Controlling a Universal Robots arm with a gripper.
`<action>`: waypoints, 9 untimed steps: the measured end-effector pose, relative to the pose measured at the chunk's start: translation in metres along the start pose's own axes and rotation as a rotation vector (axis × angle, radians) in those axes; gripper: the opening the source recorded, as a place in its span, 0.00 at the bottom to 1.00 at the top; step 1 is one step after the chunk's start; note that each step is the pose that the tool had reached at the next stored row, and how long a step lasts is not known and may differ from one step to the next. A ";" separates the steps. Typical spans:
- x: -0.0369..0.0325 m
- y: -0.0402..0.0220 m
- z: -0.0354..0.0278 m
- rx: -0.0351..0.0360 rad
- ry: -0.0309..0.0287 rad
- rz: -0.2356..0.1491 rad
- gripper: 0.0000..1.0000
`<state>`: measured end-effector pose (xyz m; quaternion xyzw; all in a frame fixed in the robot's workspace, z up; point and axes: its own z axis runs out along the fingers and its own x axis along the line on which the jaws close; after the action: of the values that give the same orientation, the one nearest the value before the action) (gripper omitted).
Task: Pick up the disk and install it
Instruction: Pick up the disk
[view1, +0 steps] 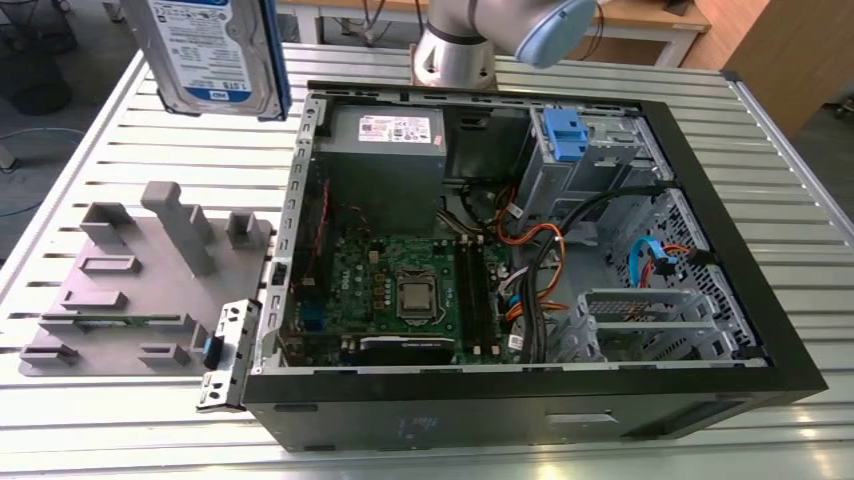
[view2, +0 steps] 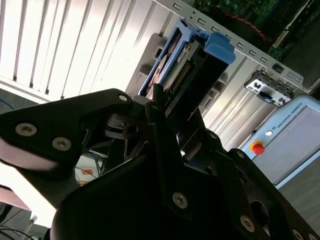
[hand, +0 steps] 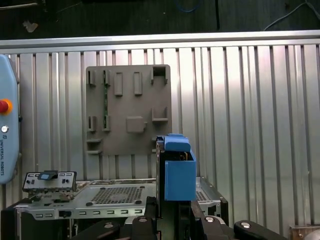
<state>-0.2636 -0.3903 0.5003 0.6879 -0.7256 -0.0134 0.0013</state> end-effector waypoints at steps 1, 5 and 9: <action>-0.0002 -0.0045 0.0000 -0.0001 -0.0001 0.000 0.35; -0.0012 -0.0229 -0.0002 -0.0006 0.0000 0.000 0.35; -0.0021 -0.0405 -0.0004 -0.0007 0.0001 0.000 0.35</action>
<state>-0.2230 -0.3903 0.4999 0.6879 -0.7256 -0.0136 0.0016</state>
